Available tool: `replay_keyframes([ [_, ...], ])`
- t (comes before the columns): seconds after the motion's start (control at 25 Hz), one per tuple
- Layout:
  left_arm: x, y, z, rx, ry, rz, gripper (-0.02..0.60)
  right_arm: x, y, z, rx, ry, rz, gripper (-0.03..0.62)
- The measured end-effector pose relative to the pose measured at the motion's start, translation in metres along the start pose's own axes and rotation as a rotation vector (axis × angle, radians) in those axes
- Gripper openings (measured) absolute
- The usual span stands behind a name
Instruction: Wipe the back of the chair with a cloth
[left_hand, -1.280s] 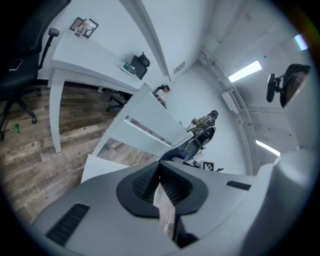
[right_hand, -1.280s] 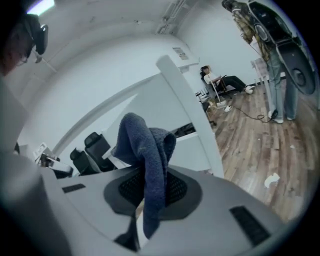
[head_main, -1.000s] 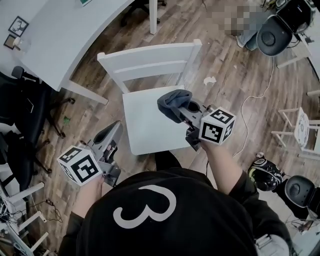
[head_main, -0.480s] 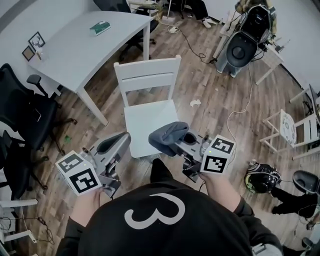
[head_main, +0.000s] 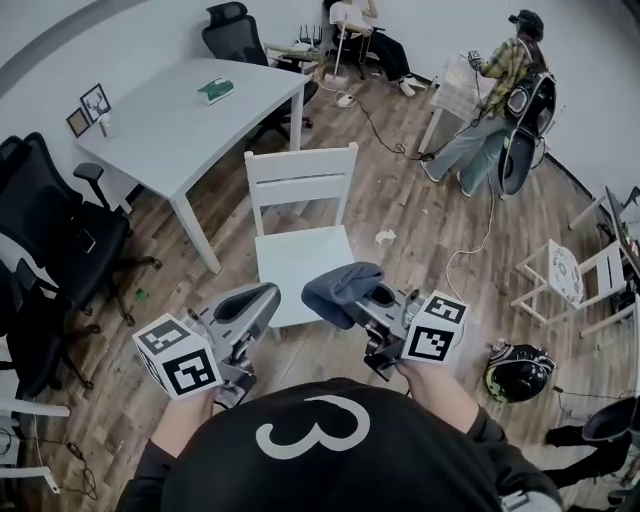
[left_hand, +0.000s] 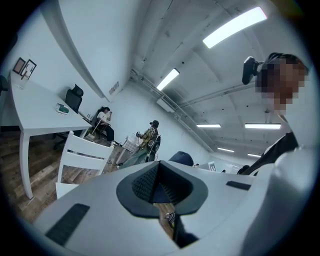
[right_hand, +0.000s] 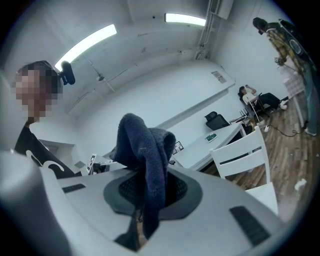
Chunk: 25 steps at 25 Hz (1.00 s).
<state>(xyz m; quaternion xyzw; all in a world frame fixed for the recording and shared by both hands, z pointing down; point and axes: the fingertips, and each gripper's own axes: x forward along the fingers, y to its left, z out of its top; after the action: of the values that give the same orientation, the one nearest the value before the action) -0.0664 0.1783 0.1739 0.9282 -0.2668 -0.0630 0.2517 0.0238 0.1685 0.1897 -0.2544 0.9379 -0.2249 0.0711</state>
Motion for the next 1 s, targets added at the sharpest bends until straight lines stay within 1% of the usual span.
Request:
replay_keyframes([
  [0.2, 0.0, -0.015, 0.001, 0.022, -0.003, -0.004, 0.013, -0.009, 0.009, 0.002, 0.02, -0.016, 0.015, 0.052],
  [0.36, 0.004, -0.023, -0.001, 0.019, -0.001, -0.014, 0.014, -0.016, 0.013, -0.003, 0.009, -0.002, 0.013, 0.051],
  [0.6, 0.012, -0.03, -0.003, 0.01, 0.001, -0.029, 0.014, -0.026, 0.013, -0.002, 0.028, -0.018, 0.019, 0.051],
  [1.0, 0.014, -0.052, -0.003, 0.031, -0.025, -0.015, 0.013, -0.042, 0.023, 0.009, 0.01, -0.025, 0.045, 0.051],
])
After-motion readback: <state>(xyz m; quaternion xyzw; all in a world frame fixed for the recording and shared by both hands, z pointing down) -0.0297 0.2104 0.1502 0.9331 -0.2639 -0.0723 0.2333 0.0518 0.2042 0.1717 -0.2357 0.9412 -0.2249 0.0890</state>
